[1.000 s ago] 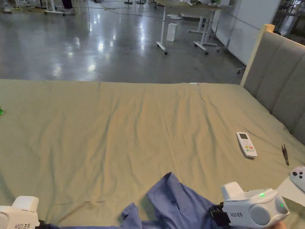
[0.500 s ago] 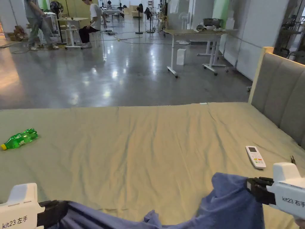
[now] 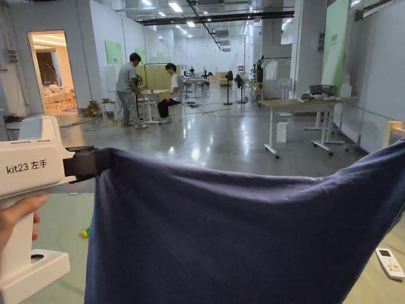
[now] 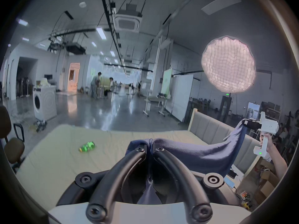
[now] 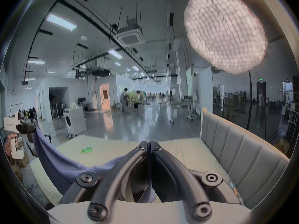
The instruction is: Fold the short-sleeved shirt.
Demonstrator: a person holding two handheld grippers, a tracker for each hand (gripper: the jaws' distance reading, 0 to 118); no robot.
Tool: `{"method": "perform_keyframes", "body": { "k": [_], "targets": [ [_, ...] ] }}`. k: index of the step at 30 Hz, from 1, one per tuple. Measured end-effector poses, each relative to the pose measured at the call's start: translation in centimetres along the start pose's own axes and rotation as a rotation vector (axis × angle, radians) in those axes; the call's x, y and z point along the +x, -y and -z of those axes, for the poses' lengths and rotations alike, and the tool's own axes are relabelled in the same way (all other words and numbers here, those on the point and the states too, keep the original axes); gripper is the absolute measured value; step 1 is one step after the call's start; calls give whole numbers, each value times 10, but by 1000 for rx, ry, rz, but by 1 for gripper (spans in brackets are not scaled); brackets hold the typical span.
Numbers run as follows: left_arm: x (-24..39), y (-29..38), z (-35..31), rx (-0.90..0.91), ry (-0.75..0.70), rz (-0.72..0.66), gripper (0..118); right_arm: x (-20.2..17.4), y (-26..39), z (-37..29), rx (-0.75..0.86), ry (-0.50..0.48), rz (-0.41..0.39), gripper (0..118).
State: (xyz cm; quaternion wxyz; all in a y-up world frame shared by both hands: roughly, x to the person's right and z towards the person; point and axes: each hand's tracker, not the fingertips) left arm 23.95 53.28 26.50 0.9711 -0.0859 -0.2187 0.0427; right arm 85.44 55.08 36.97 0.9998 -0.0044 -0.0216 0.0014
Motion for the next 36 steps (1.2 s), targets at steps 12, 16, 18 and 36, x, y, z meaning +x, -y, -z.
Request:
{"method": "perform_keyframes", "body": {
  "k": [12,16,18,36],
  "targets": [
    [-5,-85,-4,112,-70,50,4,-34,-122,4,63,92,-59,3],
    [-4,-93,4,128,-64,32,4,-32,-122,7,69,100,-46,3],
    [-9,-94,7,122,-69,36,4,-24,-116,12,62,94,-33,3],
    [-10,-78,78,91,-144,40,4,-39,-99,89,104,183,-154,3]
  ]
}}
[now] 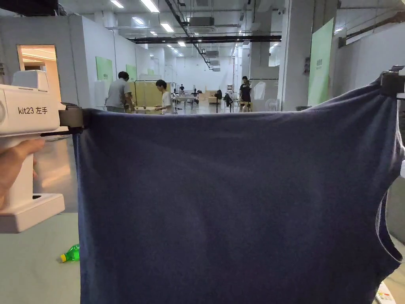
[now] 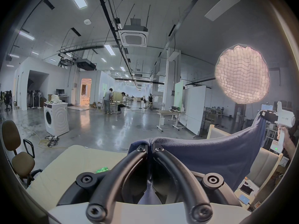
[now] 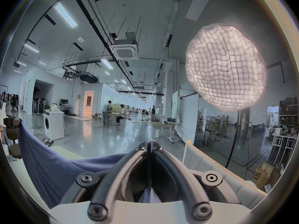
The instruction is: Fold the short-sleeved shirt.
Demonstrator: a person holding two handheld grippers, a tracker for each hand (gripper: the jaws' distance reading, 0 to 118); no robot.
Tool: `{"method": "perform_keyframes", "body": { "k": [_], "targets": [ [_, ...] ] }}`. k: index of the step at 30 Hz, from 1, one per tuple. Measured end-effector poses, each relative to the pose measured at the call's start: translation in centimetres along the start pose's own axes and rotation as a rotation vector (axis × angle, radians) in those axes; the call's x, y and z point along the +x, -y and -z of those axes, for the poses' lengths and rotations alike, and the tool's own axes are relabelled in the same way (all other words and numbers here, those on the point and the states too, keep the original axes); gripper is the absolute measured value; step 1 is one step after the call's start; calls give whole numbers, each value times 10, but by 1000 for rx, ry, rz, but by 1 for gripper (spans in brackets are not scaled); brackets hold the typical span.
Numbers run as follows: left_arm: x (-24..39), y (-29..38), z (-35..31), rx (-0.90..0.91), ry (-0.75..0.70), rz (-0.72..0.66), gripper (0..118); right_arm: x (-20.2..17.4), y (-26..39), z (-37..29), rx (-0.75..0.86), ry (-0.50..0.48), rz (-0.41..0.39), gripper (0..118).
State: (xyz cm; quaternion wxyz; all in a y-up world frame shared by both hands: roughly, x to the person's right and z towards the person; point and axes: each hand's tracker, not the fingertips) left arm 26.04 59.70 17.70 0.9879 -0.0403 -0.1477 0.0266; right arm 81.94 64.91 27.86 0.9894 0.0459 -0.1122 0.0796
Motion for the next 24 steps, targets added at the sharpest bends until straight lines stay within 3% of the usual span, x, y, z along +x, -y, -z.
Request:
{"method": "perform_keyframes", "body": {
  "k": [3,7,10,14,17,21,24],
  "targets": [
    [-7,2,24,-13,-24,-1,4,-6,3,24,-14,8,11,3],
    [-19,7,58,-21,-50,8,4,-14,12,51,-25,29,-56,3],
    [-13,9,73,-34,-68,26,4,-21,18,73,-27,44,-63,3],
    [-20,9,112,-50,-81,14,4,-26,25,116,-35,53,-43,3],
    [-25,9,131,-70,-90,17,4,-29,27,137,-44,56,18,3],
    [-33,13,154,-89,-109,20,4,-37,31,164,-66,49,-46,3],
    [-35,15,173,-113,-125,16,4,-45,37,166,-89,44,-47,3]
  ]
}}
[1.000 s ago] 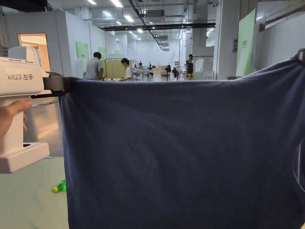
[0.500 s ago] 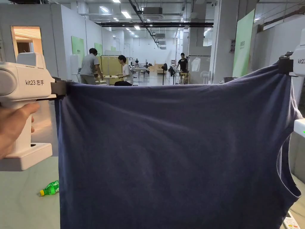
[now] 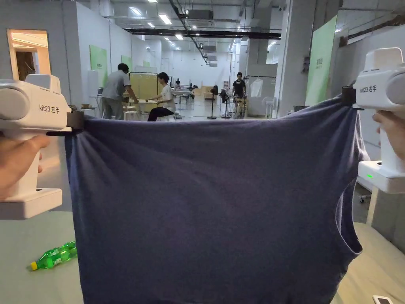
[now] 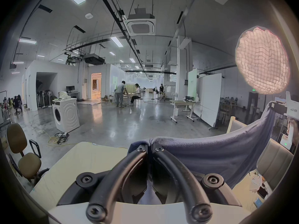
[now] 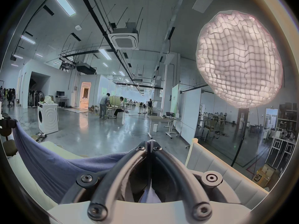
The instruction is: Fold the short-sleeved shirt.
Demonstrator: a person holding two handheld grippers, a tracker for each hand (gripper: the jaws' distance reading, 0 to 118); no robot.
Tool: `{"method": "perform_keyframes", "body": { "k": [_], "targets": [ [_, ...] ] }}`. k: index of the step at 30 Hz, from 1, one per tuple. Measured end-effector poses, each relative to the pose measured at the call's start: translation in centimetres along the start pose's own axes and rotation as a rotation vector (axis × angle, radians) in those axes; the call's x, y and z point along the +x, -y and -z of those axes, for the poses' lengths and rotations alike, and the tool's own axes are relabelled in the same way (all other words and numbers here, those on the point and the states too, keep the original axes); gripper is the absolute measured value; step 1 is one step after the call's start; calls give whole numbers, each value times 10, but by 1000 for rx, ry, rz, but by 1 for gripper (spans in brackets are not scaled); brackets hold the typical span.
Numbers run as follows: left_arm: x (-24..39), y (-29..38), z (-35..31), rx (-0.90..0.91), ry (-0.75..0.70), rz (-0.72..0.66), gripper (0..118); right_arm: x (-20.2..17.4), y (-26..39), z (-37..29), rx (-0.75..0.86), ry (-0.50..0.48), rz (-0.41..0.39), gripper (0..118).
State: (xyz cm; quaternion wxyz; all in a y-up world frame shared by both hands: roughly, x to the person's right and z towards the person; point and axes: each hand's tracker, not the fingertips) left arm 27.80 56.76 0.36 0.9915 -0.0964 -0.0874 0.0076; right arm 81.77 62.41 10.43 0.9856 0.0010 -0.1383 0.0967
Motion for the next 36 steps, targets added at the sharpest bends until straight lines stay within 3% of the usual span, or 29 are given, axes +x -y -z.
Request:
{"method": "perform_keyframes", "body": {
  "k": [8,11,13,16,18,22,24,25,29,36],
  "targets": [
    [10,42,18,-43,71,-15,4,-1,61,11,-55,-17,31,3],
    [19,100,26,-90,86,8,4,-1,122,13,-155,-58,135,3],
    [16,133,24,-131,122,-52,4,-3,157,7,-187,-80,164,3],
    [14,180,12,-177,152,-100,4,-5,209,-32,-265,-94,221,3],
    [14,210,-8,-199,165,-86,4,-1,238,-57,-272,-108,210,3],
    [17,293,-82,-281,219,-17,4,-8,307,-149,-341,-169,65,3],
    [16,310,-100,-316,249,-46,4,-9,336,-197,-366,-175,107,3],
    [8,349,-137,-315,223,-74,4,-10,353,-224,-428,-203,151,3],
    [0,402,-211,-373,201,-119,4,-21,392,-319,-487,-211,175,3],
    [-9,443,-306,-466,177,-140,4,-20,424,-408,-609,-208,200,3]
  ]
}}
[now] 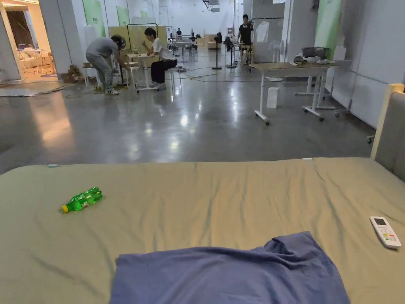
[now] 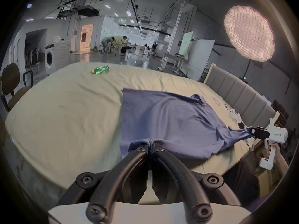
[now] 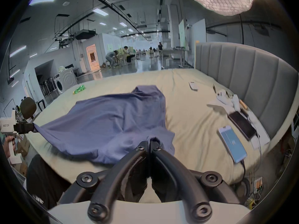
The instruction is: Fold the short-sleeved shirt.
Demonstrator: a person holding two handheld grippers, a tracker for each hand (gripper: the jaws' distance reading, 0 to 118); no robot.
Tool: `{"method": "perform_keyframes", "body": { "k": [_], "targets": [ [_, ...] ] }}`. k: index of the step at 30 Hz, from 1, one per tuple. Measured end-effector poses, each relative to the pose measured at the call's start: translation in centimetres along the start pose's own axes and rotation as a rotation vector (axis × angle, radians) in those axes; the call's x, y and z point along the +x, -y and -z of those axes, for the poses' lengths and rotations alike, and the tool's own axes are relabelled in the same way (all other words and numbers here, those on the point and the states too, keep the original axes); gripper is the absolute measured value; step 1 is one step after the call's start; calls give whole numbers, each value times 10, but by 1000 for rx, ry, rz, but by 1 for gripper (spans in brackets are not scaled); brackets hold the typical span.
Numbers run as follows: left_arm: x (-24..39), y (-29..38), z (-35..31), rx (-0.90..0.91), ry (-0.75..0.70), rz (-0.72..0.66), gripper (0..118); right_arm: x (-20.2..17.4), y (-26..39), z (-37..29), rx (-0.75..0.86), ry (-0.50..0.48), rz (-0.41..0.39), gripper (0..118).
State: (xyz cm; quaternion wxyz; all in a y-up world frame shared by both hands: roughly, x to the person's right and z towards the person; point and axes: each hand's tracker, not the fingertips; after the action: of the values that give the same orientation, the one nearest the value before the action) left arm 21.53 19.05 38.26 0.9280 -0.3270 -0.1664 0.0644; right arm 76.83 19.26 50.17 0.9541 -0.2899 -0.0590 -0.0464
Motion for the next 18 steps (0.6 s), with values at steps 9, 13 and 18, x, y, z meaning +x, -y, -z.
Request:
{"method": "perform_keyframes", "body": {
  "k": [9,13,18],
  "targets": [
    [-4,25,18,-95,-77,78,6,15,24,26,-114,39,11,7],
    [-21,28,24,-113,-130,54,81,26,29,32,-171,59,25,80],
    [-7,2,-17,-5,-164,87,84,31,15,-1,-69,90,88,78]
  ]
}}
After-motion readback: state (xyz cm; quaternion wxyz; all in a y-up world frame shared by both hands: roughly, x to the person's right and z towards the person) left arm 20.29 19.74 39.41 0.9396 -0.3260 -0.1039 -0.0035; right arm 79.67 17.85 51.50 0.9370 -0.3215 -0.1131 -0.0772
